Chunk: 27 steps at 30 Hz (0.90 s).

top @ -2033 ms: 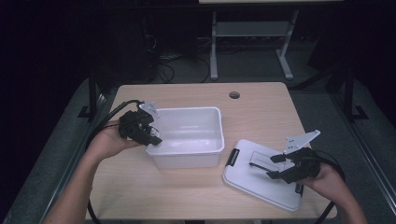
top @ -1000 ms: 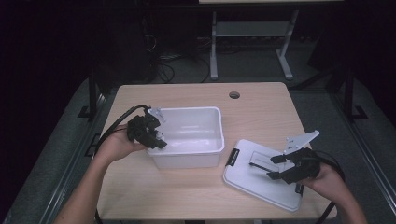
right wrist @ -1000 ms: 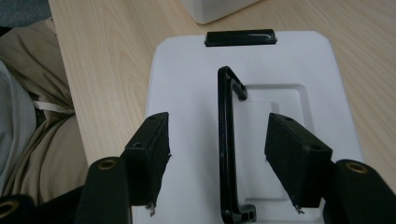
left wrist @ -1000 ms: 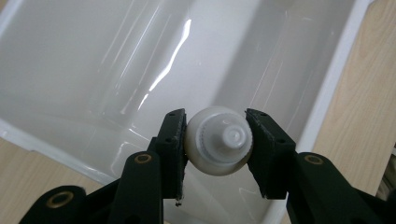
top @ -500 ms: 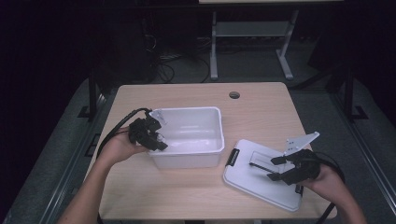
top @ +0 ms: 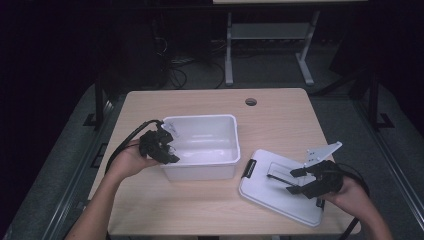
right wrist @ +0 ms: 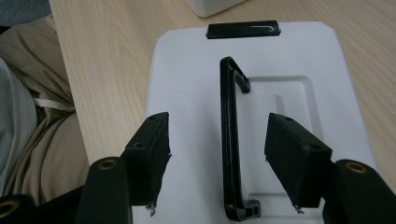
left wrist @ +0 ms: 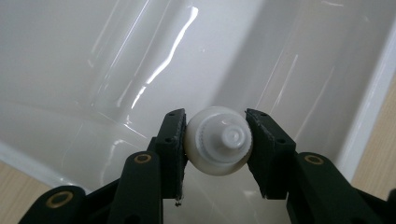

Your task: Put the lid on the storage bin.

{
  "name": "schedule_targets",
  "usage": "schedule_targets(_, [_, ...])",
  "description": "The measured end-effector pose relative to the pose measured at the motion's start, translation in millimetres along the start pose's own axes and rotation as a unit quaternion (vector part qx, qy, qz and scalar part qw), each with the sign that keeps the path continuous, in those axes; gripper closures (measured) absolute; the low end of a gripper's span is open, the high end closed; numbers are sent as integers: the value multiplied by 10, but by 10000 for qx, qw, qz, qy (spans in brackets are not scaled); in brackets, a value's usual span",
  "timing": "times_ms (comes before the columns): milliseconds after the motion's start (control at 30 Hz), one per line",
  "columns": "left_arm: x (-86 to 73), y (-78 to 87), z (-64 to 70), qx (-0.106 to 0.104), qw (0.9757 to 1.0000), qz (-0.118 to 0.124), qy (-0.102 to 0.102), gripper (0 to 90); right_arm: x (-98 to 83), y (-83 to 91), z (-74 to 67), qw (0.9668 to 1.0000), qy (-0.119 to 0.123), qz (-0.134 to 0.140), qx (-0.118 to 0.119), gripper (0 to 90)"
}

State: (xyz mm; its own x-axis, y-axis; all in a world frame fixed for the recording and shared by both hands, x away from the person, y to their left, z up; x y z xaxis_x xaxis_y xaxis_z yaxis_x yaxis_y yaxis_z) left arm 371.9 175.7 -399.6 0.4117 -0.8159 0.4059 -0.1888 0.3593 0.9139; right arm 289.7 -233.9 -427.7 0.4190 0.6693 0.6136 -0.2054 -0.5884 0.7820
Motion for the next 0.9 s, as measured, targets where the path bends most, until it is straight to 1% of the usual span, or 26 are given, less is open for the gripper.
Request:
schedule_targets(133, [-4,-8,-2,4,10000,17,8,592,1,-1,-1,10000,0,-3,6,396])
schedule_targets(200, [4,7,-11,-12,9999,103,34,595,2,1,-1,10000,-9,-17,4,396])
schedule_targets(267, [5,18,-10,-31,9999,114,64,620,7,6,-2,10000,3,-17,-2,396])
schedule_targets(433, [-3,43,-18,-5,9999,151,73,603,12,16,4,10000,29,-4,-16,396])
schedule_targets(533, [-10,65,-15,-5,9998,191,97,596,14,13,-6,10000,-6,-25,-10,396])
schedule_targets(633, [-13,91,-11,8,9997,222,99,592,14,-1,-6,10000,31,-40,-9,395])
schedule_targets(767, [-9,152,-1,18,9996,277,82,587,22,-12,-14,10000,37,-49,3,395])
schedule_targets(900, [-3,251,8,51,9992,382,68,582,36,-19,-17,10000,41,-64,-2,395])
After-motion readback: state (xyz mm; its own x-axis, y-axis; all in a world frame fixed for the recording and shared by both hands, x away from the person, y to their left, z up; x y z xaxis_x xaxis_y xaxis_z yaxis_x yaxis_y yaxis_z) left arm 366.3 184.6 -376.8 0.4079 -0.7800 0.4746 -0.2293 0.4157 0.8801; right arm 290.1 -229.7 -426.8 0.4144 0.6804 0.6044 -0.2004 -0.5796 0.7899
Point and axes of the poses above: each handheld gripper's, and its own axes: y roughly backward along the jaws, x roughly out of its top, z roughly to its right, the point moved 5 cm from there along -y, roughly forward along the jaws
